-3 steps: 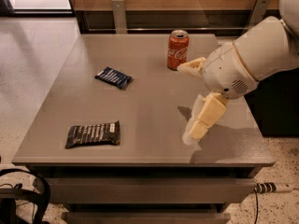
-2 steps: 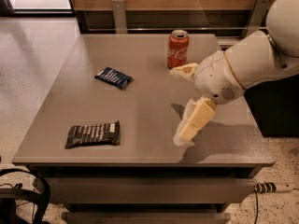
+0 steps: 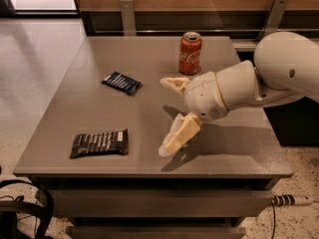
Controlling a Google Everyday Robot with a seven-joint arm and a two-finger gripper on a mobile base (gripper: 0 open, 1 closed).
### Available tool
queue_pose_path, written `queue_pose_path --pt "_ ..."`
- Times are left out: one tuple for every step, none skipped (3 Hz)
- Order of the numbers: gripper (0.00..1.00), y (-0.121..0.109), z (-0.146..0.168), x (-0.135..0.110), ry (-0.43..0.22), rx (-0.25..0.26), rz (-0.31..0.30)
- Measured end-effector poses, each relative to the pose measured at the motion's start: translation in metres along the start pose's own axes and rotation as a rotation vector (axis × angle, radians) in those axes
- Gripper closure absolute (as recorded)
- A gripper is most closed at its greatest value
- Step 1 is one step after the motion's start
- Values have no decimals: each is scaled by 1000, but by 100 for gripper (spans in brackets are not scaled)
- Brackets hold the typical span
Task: Pick rxbar chocolate
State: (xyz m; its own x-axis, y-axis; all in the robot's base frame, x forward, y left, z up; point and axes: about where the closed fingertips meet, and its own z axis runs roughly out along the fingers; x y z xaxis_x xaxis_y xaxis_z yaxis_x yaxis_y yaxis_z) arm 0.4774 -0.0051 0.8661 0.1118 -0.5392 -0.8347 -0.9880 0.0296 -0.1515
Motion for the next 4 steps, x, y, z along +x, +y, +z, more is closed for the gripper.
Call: queue_pose_path --pt "0 -5 18 -7 -40 -2 -6" --pt "0 -1 37 -17 -58 -5 8" --pt "0 5 51 -24 -71 1 29" --pt "0 16 68 -26 -89 19 65"
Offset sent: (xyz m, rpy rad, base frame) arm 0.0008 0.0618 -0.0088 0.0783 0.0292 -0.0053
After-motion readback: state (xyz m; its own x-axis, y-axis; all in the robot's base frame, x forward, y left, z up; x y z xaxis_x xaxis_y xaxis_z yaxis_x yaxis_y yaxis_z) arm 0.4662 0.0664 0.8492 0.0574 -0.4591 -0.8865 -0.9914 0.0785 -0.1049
